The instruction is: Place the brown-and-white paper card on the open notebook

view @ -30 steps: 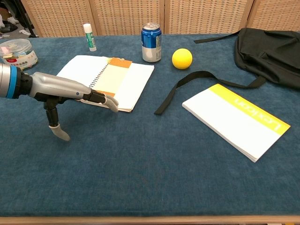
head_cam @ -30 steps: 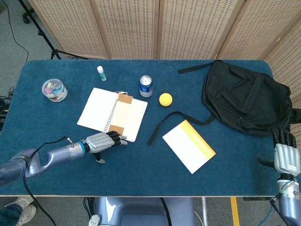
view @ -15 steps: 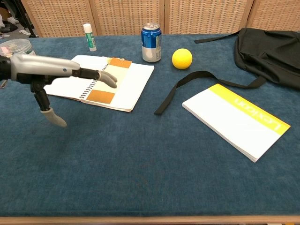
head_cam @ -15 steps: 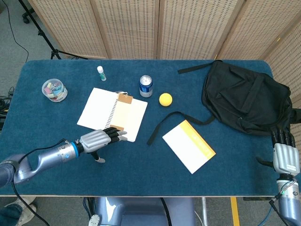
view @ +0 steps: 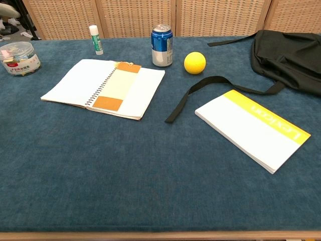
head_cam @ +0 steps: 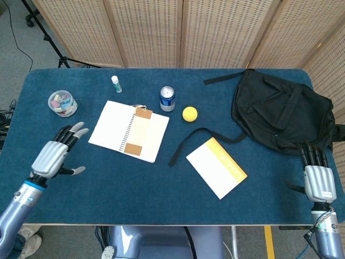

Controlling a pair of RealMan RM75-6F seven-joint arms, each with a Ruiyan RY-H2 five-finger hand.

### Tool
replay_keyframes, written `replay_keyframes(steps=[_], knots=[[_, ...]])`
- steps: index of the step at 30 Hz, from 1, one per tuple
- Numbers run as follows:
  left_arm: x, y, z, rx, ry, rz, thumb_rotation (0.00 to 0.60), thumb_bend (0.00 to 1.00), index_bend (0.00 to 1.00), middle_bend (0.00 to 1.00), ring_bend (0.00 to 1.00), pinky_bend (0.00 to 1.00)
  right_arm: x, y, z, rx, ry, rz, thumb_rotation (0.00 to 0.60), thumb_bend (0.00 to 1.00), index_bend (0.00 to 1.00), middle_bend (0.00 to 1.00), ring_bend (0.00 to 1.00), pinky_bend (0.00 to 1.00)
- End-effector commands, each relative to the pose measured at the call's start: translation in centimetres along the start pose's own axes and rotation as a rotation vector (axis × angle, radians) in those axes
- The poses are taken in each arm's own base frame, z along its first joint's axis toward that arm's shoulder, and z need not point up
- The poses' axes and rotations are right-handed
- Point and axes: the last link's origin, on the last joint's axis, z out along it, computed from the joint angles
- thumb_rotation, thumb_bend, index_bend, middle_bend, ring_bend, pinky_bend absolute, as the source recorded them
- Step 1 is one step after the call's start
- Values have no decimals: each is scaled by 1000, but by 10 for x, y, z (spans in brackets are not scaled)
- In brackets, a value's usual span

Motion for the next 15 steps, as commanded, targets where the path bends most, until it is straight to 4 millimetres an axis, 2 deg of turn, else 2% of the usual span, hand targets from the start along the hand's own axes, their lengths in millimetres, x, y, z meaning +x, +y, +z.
replay_keyframes(steps=[1, 7, 15], knots=[[5, -23, -38, 202, 109, -8, 600, 0, 0, 0, 0, 0, 5, -6, -4, 36, 7, 20, 600, 0, 0, 0, 0, 0], [1, -44, -70, 334, 139, 39, 600, 0, 0, 0, 0, 0, 13, -13, -10, 78, 20, 42, 600, 0, 0, 0, 0, 0], [6, -49, -90, 322, 161, 50, 600, 0, 0, 0, 0, 0, 20, -21, -20, 117, 30, 58, 600, 0, 0, 0, 0, 0]])
